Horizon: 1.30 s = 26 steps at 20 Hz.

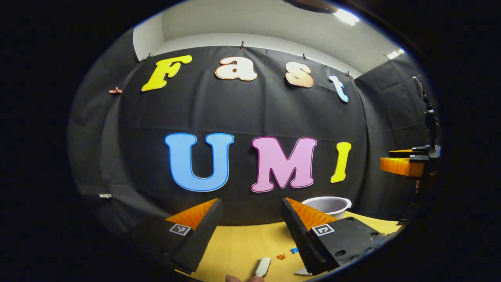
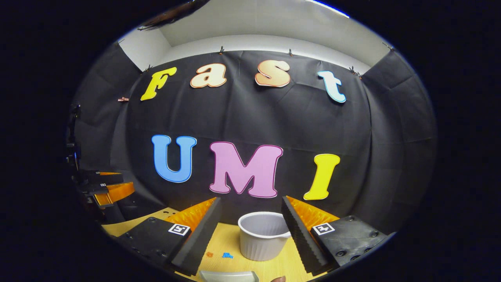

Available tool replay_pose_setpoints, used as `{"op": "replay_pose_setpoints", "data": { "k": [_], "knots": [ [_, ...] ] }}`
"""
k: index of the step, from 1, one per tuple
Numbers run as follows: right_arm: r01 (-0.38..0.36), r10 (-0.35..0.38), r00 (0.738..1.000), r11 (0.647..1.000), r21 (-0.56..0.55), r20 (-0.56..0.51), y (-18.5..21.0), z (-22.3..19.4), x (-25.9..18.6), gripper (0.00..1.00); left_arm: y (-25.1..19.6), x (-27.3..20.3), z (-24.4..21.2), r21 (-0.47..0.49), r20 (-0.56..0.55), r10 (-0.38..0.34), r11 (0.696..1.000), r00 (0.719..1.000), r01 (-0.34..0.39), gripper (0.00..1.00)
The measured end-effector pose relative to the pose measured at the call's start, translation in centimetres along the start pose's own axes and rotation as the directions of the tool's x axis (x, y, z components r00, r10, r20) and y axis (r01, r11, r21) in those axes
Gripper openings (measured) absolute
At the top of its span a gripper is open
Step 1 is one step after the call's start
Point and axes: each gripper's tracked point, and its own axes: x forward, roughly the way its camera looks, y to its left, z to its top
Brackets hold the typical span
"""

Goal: Pick up the small broom and dustpan from the desktop, sweep the trash into the dustpan with the broom, and then empty the trash into the garbage bin.

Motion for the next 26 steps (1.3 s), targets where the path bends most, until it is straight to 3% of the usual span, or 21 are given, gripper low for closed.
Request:
{"op": "replay_pose_setpoints", "data": {
  "k": [5, 8, 11, 15, 22, 26],
  "knots": [
    [-0.078, 0.078, 0.992, 0.997, 0.004, -0.101, 0.1, -3.1, -0.3, 0.97, -1.1, 0.9, -0.7, 0.017, -0.028, -0.007, 1.000, 1.000, 0.007, 0.96],
    [-0.143, 0.144, 0.948, 0.989, 0.025, -0.282, 0.9, -7.9, -3.0, 0.97, -1.3, 0.9, -1.3, 0.032, -0.036, -0.012, 0.999, 0.999, 0.013, 0.96],
    [-0.165, 0.152, 0.862, 0.986, 0.016, -0.483, 1.2, -14.3, -6.8, 0.95, -1.5, 1.0, -2.8, 0.006, -0.074, -0.032, 0.999, 0.997, 0.033, 0.96],
    [-0.194, 0.116, 0.699, 0.980, -0.031, -0.706, 1.5, -23.8, -11.5, 0.91, -0.7, 0.7, -4.3, 0.007, -0.104, -0.036, 0.999, 0.994, 0.037, 0.96],
    [-0.272, 0.128, 0.461, 0.962, -0.002, -0.878, 2.8, -35.9, -15.3, 0.88, 1.1, -0.3, -7.9, -0.009, -0.184, -0.020, 1.000, 0.983, 0.019, 0.96],
    [-0.258, 0.117, 0.377, 0.966, 0.017, -0.919, 3.6, -40.7, -15.5, 0.82, 2.8, -0.8, -9.2, -0.001, -0.224, 0.013, 1.000, 0.974, -0.014, 0.96]
  ]
}}
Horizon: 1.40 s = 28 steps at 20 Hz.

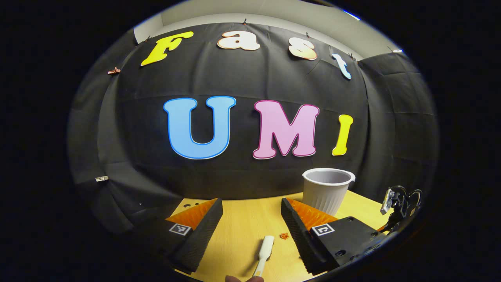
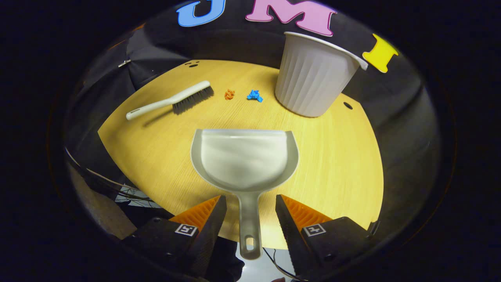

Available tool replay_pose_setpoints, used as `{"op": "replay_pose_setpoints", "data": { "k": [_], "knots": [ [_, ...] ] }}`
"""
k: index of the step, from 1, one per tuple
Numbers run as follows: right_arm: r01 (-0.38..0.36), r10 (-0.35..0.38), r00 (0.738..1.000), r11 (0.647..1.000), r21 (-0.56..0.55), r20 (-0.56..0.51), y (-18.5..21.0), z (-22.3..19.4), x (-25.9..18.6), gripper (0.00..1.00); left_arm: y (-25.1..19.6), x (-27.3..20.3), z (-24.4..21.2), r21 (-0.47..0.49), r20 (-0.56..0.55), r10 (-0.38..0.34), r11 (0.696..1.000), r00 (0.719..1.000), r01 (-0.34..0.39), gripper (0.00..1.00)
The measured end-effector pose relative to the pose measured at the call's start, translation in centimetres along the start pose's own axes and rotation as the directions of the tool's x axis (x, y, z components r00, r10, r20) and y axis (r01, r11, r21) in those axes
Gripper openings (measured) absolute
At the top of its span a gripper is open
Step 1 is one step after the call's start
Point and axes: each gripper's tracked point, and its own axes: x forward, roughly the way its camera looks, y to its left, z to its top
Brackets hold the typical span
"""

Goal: Pick up the small broom and dustpan from the desktop, sweep the trash into the dustpan with the broom, and then empty the trash into the garbage bin.

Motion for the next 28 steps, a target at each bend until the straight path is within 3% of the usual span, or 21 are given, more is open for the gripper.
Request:
{"op": "replay_pose_setpoints", "data": {
  "k": [4, 8, 9, 15, 18, 19, 21, 24, 25, 28],
  "knots": [
    [0.006, -0.004, 0.997, 1.000, 0.030, -0.072, 0.2, -1.3, 3.3, 0.79, 0.8, 0.1, -1.0, 0.039, -0.024, 0.013, 0.999, 1.000, -0.012, 0.96],
    [-0.015, 0.025, 0.991, 0.997, 0.078, -0.130, 0.3, -2.1, 5.4, 0.42, 0.5, 0.4, -2.0, 0.035, -0.041, 0.005, 0.999, 0.999, -0.004, 0.96],
    [-0.039, 0.049, 0.991, 0.996, 0.081, -0.125, 0.9, -2.0, 5.3, 0.39, 0.3, 0.6, -2.4, 0.035, -0.053, 0.000, 0.999, 0.999, 0.002, 0.96],
    [-0.067, 0.074, 0.994, 0.994, 0.082, -0.086, 0.5, -0.5, 4.4, 0.39, -1.2, 2.6, -5.6, 0.054, -0.148, -0.031, 0.998, 0.989, 0.039, 0.96],
    [-0.080, 0.081, 0.996, 0.995, 0.053, -0.023, -0.1, 1.0, 1.8, 0.38, -1.9, 2.8, -9.9, 0.063, -0.282, -0.058, 0.995, 0.958, 0.079, 0.95],
    [-0.082, 0.083, 0.996, 0.995, 0.063, -0.014, -0.4, 1.3, 1.0, 0.34, -2.3, 3.0, -11.4, 0.058, -0.336, -0.069, 0.994, 0.939, 0.094, 0.95],
    [-0.076, 0.076, 0.997, 0.994, 0.077, 0.002, -1.4, 1.6, -0.4, 0.38, -3.2, 3.2, -15.3, 0.026, -0.464, -0.103, 0.991, 0.880, 0.130, 0.95],
    [-0.050, 0.049, 0.999, 0.996, 0.067, 0.010, -3.3, 1.3, -1.9, 0.42, -4.1, 3.1, -21.1, -0.004, -0.644, -0.144, 0.983, 0.751, 0.185, 0.95],
    [-0.041, 0.041, 0.999, 0.997, 0.066, 0.010, -3.9, 1.0, -2.4, 0.38, -4.4, 3.1, -22.9, 0.002, -0.692, -0.146, 0.979, 0.707, 0.205, 0.95],
    [-0.028, 0.027, 1.000, 0.996, 0.088, 0.014, -5.1, 0.6, -3.3, 0.38, -5.0, 3.5, -27.8, 0.016, -0.782, -0.136, 0.971, 0.608, 0.238, 0.91]
  ]
}}
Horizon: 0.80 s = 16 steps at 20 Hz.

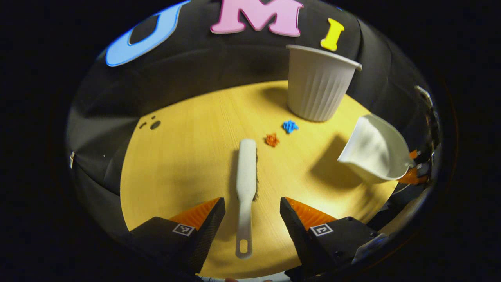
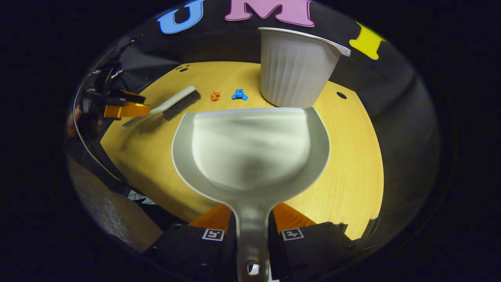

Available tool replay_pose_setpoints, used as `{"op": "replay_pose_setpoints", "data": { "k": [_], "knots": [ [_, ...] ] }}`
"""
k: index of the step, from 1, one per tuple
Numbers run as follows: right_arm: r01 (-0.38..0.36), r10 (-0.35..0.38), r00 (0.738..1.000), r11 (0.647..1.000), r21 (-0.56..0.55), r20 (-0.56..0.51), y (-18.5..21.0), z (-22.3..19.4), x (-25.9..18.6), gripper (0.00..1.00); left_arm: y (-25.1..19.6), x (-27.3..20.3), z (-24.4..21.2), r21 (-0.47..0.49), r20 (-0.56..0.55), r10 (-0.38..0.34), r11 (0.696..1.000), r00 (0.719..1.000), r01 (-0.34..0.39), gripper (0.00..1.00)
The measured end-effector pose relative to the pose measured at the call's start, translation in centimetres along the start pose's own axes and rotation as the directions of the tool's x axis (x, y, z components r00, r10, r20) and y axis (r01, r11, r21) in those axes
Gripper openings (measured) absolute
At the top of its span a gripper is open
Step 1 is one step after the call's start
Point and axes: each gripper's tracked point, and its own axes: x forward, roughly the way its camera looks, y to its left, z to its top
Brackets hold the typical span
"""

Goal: Pick up the small broom and dustpan from the desktop, sweep the trash into the dustpan with the broom, and then empty the trash into the garbage bin.

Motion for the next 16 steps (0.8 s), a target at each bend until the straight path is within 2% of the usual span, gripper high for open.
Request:
{"op": "replay_pose_setpoints", "data": {
  "k": [8, 13, 14, 15, 16],
  "knots": [
    [-0.024, 0.024, 1.000, 0.999, 0.043, -0.012, -0.4, -1.2, -0.8, 0.38, 0.9, 5.8, -1.3, 0.000, -0.117, 0.024, 1.000, 0.993, -0.024, 0.81],
    [-0.026, 0.028, 0.999, 0.999, 0.039, -0.033, -0.6, -1.6, -0.6, 0.38, 0.7, 7.4, -1.4, 0.013, -0.144, 0.004, 1.000, 0.990, -0.002, 0.64],
    [-0.028, 0.029, 0.999, 0.999, 0.039, -0.037, -0.7, -1.5, -0.5, 0.38, 0.7, 7.5, -1.1, 0.013, -0.135, -0.002, 1.000, 0.991, 0.004, 0.66],
    [-0.030, 0.031, 0.999, 0.999, 0.036, -0.041, -0.6, -1.5, -0.5, 0.38, 0.6, 7.7, -0.9, 0.014, -0.135, -0.013, 1.000, 0.991, 0.015, 0.58],
    [-0.034, 0.036, 0.998, 0.999, 0.034, -0.048, -0.5, -1.6, -0.5, 0.38, 0.3, 7.8, -1.0, 0.016, -0.132, -0.026, 0.999, 0.991, 0.028, 0.54]
  ]
}}
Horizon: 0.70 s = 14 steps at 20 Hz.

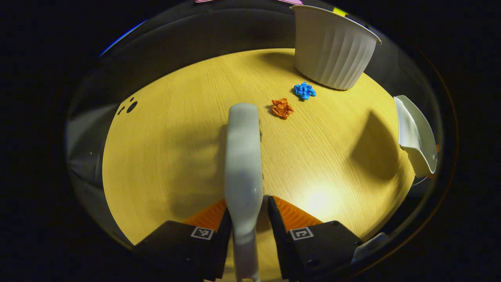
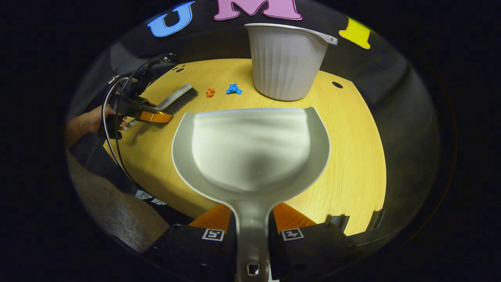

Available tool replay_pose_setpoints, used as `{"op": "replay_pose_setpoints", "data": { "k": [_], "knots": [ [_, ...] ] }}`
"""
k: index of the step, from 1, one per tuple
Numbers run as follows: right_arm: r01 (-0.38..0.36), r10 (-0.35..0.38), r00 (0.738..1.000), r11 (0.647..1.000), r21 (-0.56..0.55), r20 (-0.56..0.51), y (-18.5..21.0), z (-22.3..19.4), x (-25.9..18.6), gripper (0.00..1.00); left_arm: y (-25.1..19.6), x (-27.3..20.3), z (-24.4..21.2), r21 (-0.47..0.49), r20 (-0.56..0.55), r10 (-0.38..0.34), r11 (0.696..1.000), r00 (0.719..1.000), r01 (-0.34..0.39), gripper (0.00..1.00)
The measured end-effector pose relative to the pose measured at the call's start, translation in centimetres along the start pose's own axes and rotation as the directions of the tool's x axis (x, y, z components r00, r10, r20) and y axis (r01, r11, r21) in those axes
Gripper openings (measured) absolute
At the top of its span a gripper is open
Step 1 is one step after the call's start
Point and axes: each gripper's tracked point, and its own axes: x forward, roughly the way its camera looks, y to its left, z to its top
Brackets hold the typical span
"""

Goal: Pick up the small broom and dustpan from the desktop, sweep the trash into the dustpan with the broom, and then empty the trash into the garbage bin.

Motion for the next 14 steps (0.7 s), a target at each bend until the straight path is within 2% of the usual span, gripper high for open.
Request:
{"op": "replay_pose_setpoints", "data": {
  "k": [3, 6, 7, 8, 9, 10, 11, 12, 14],
  "knots": [
    [-0.012, 0.011, 0.999, 0.999, -0.032, -0.040, 0.2, 0.1, 0.5, 0.38, 0.6, -0.1, 1.1, 0.053, 0.017, 0.030, 0.998, 0.999, -0.031, 0.30],
    [-0.026, 0.016, 0.996, 0.994, -0.107, -0.088, 0.5, 0.6, 1.3, 0.38, 0.2, -0.4, 4.4, 0.081, 0.076, 0.010, 0.997, 0.997, -0.016, 0.25],
    [-0.030, 0.017, 0.995, 0.991, -0.130, -0.102, 0.7, 0.9, 2.1, 0.42, 0.3, -0.2, 6.0, 0.089, 0.094, 0.006, 0.996, 0.996, -0.015, 0.27],
    [-0.041, 0.024, 0.993, 0.988, -0.147, -0.114, 0.9, 1.3, 2.8, 0.38, 0.6, -0.1, 7.1, 0.099, 0.109, 0.011, 0.995, 0.994, -0.022, 0.27],
    [-0.050, 0.029, 0.992, 0.985, -0.163, -0.126, 1.1, 1.5, 3.3, 0.42, 1.0, 0.1, 8.7, 0.109, 0.119, 0.023, 0.993, 0.993, -0.036, 0.26],
    [-0.059, 0.034, 0.990, 0.982, -0.181, -0.138, 1.3, 1.6, 3.6, 0.38, 1.5, 0.5, 10.2, 0.117, 0.134, 0.032, 0.992, 0.990, -0.048, 0.27],
    [-0.064, 0.035, 0.989, 0.978, -0.200, -0.147, 1.4, 1.6, 3.7, 0.42, 1.8, 1.0, 11.6, 0.124, 0.146, 0.034, 0.991, 0.989, -0.052, 0.24],
    [-0.070, 0.036, 0.987, 0.974, -0.217, -0.159, 1.4, 1.7, 3.9, 0.38, 1.9, 1.8, 12.6, 0.141, 0.154, 0.029, 0.989, 0.988, -0.052, 0.26],
    [-0.080, 0.038, 0.983, 0.970, -0.231, -0.181, 1.5, 1.7, 4.8, 0.38, 1.9, 3.6, 14.0, 0.210, 0.150, 0.020, 0.976, 0.988, -0.052, 0.24]
  ]
}}
